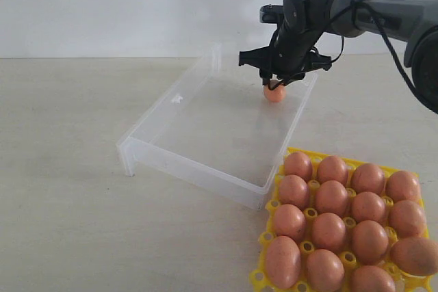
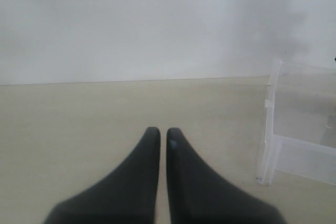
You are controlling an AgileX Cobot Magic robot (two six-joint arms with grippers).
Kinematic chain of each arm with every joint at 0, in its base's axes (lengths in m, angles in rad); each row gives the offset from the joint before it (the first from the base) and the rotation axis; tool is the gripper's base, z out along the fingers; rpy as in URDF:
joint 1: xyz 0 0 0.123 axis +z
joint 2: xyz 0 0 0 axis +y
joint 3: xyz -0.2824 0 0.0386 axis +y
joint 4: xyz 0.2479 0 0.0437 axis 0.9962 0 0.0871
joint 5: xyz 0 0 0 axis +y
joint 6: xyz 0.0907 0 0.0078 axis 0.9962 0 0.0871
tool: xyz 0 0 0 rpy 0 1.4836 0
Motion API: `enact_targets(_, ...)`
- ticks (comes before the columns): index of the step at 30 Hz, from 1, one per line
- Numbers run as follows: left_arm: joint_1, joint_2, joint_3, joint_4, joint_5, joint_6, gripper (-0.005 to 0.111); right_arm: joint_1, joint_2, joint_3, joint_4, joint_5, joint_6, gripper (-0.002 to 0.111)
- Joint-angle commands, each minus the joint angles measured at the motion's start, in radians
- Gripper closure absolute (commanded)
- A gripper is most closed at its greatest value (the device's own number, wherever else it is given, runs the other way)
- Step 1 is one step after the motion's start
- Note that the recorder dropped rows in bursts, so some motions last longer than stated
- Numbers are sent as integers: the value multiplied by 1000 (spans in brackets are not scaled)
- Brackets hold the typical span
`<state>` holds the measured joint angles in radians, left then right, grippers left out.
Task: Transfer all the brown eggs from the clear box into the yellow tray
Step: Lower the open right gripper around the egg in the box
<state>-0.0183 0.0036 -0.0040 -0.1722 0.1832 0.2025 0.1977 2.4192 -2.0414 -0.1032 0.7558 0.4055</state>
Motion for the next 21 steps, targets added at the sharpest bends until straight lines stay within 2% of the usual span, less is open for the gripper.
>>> enact_targets(1,-3,-4,4,2,-2,0,103,-7,-3,-6,-11,-6,-1,96)
enact_targets(5,-3,-4,4,2,-2,0,103,-7,-3,-6,-6,-3,-125,92)
enact_targets(12,-3,-4,4,2,-2,0,103,-7,-3,-6,-2,23,-319,58)
enact_targets(17,-3,-4,4,2,-2,0,103,-7,-3,-6,-2,19,-428,57)
enact_targets(21,-3,-4,4,2,-2,0,103,-7,-3,-6,13,24,-430,57)
